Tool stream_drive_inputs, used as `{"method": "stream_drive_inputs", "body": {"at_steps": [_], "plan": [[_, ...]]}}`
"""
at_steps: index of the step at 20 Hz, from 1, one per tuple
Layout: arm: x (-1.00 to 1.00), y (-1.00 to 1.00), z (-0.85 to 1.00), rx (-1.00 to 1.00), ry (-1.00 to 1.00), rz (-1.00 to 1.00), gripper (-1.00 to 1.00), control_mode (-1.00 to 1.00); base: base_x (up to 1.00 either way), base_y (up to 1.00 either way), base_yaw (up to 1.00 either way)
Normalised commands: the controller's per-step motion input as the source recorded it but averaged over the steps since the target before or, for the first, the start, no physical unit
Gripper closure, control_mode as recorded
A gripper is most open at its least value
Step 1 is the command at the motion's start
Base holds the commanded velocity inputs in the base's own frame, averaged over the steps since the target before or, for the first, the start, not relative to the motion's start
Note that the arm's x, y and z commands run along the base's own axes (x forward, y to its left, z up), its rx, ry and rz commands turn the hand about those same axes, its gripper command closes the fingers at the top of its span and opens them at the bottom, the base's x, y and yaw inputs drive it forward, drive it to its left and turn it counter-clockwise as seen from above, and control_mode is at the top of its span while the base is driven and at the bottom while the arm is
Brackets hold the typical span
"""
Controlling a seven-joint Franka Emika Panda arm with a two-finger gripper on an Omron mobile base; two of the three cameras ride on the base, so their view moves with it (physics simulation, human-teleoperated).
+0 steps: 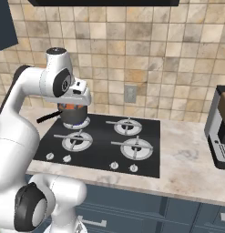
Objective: Wait until the marinara sauce is simmered to a deep red color and then turn off the stove.
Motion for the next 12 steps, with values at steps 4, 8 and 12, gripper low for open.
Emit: {"method": "stream_drive_inputs", "body": {"at_steps": [4, 8, 12], "plan": [[0.0, 0.05, 0.0, 0.0, 0.01, 0.04, -1.0, -1.0, 0.0, 0.0, 0.0], [-0.24, 0.26, -0.11, 0.0, 0.06, 0.27, -1.0, -1.0, 0.0, 0.0, 0.0], [-0.53, 0.26, -0.18, -0.01, 0.08, 0.39, -1.0, -1.0, 0.0, 0.0, 0.0]]}}
